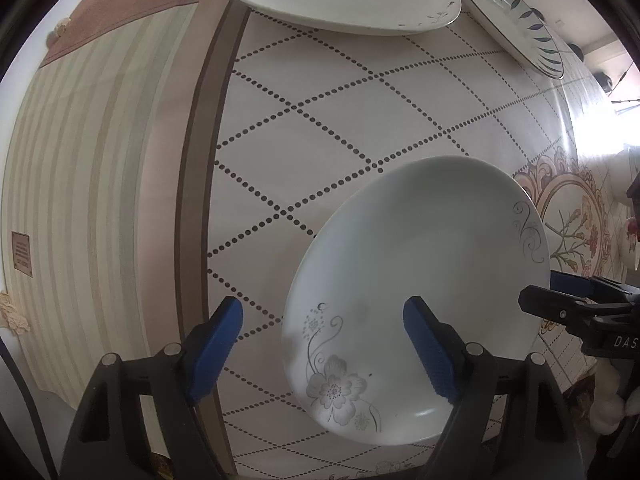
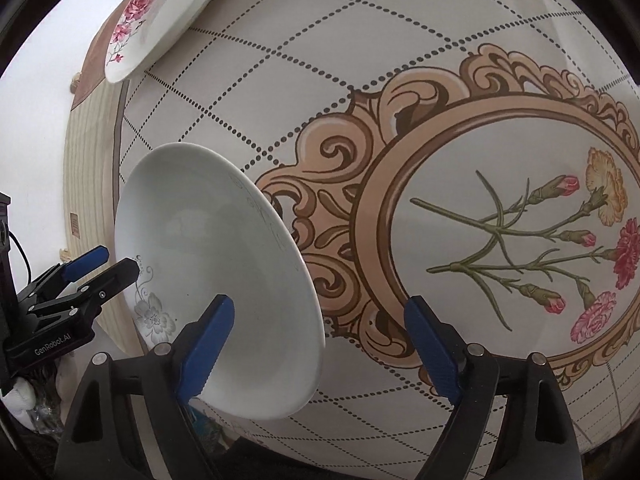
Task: Organize plates and bowls
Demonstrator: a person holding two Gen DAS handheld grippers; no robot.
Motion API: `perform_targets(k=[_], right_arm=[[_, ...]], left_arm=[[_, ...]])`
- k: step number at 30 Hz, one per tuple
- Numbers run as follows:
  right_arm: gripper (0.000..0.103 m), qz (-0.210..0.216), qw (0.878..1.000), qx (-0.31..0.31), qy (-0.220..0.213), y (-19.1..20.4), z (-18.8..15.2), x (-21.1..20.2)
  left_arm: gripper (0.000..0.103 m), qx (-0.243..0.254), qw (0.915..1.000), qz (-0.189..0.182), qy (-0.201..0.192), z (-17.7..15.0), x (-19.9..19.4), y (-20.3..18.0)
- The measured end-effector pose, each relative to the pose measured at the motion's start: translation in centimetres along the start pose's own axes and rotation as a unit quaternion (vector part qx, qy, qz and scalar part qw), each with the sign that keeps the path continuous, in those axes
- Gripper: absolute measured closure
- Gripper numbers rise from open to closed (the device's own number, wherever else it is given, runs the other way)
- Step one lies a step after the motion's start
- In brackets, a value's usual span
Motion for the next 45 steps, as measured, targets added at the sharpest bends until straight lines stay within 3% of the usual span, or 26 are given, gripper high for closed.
perform_targets(k=[5,7,9,13,14,17,18,26,33,40,45], right_arm=[[0.018,0.026,1.000,0.009,0.008,0.3,0.6,0.7],[0.021,0.026,1.000,0.010,0.011,0.4,0.8,0.7],[0.032,0.032,0.999,0.009,0.016,0.6,0.9,0.7],[0.041,0.022,1.000,0.006,0.022,0.6,0.8,1.0],[0.046,0.017,1.000,0.004,0.023,0.7,0.7,1.0],[0.078,0.028,0.999,0.008,0.040,0.4,0.2,1.4],[0.082,0.038,0.998,0.016,0.048,0.2,0.0,1.7],[0.083,0.031,0.999,0.007,0.037,0.0,-0.9,1.8],[0.085,0.040,0.999,0.007,0.036,-1.4,-0.7,0.2],[0.085,0.047,0.998,0.032,0.012,-4.4,-0.2,-3.1],[0.085,0.051,0.997,0.064,-0.013,-8.1,0.4,-6.6]], left_arm=[[0.035,-0.005,0.9996,-0.010,0.026,-0.1,1.7,0.2],[0.046,-0.010,0.9994,-0.015,0.030,-0.3,2.0,0.2],[0.047,-0.011,0.9995,-0.015,0.025,-0.4,2.0,0.0],[0.059,-0.013,0.9996,-0.013,0.021,-0.6,2.0,-0.5],[0.064,-0.012,0.9995,-0.019,0.022,-0.8,1.8,-0.6],[0.066,-0.018,0.9994,-0.018,0.022,-1.0,1.8,-1.0],[0.067,-0.021,0.9994,-0.017,0.021,-0.9,1.7,-1.1],[0.076,-0.018,0.9997,0.005,0.015,-2.2,-0.2,0.2],[0.079,-0.010,0.9998,0.005,0.014,-1.3,-0.6,-2.0],[0.079,0.021,0.9998,-0.002,-0.006,0.9,-2.9,-6.4],[0.079,0.056,0.9982,-0.013,-0.017,3.8,-4.4,-11.6]])
Point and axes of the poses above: each gripper's, at about its wrist camera, not at the fingertips, and x roughly the way its jaws point, y to its left, z to its top, the point moved 4 cm from there along x, roughly the way its jaws point, and after that the axes turned 7 degrees about z, right-handed, at the moved point
